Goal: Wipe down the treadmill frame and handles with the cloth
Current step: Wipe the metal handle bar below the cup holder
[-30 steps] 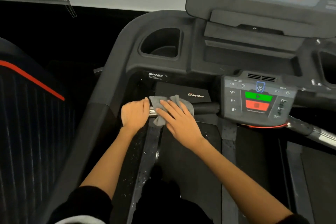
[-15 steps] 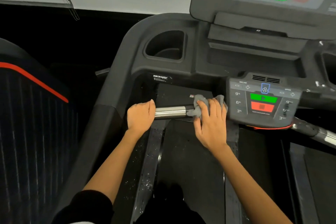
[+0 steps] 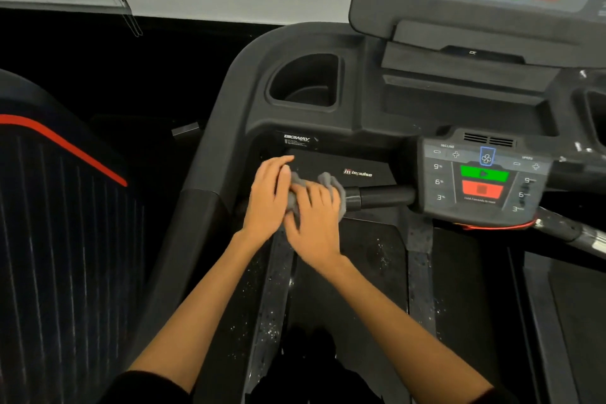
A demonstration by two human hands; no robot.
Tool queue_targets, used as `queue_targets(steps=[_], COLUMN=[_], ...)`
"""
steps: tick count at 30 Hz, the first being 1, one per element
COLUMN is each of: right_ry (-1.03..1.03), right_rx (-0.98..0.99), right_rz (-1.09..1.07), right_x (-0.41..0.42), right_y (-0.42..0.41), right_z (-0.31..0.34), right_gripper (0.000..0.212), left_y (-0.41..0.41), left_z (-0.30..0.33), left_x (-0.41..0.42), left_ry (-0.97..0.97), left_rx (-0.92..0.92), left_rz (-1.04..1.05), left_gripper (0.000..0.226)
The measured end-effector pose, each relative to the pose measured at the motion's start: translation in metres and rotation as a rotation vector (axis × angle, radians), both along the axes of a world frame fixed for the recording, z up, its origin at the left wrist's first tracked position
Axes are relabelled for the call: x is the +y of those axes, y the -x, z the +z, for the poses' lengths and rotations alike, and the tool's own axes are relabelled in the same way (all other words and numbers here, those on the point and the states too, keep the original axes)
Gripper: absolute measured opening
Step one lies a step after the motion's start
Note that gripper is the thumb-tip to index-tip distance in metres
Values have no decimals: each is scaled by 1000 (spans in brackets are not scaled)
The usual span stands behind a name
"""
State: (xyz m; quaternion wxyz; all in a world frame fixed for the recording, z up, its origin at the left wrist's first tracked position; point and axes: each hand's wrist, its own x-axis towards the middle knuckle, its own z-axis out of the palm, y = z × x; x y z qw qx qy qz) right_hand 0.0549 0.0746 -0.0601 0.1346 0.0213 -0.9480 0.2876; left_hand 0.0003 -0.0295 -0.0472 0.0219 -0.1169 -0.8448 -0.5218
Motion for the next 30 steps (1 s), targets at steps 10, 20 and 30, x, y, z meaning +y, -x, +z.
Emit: queue_targets(steps=[10, 20, 30], right_ry=[370, 59, 276], right_rx=[120, 27, 120], right_rz=[9, -149, -187], right_x=[84, 135, 133], right_y=[-9, 9, 4], right_z=[33, 12, 23], right_gripper=[44, 26, 27], left_y=[-17, -27, -13], left_z=[-17, -23, -34], left_x=[13, 78, 63], left_ry=[606, 706, 765], left_rx=[293, 499, 721], left_rz=[-371, -224, -520], left_gripper=[73, 46, 64])
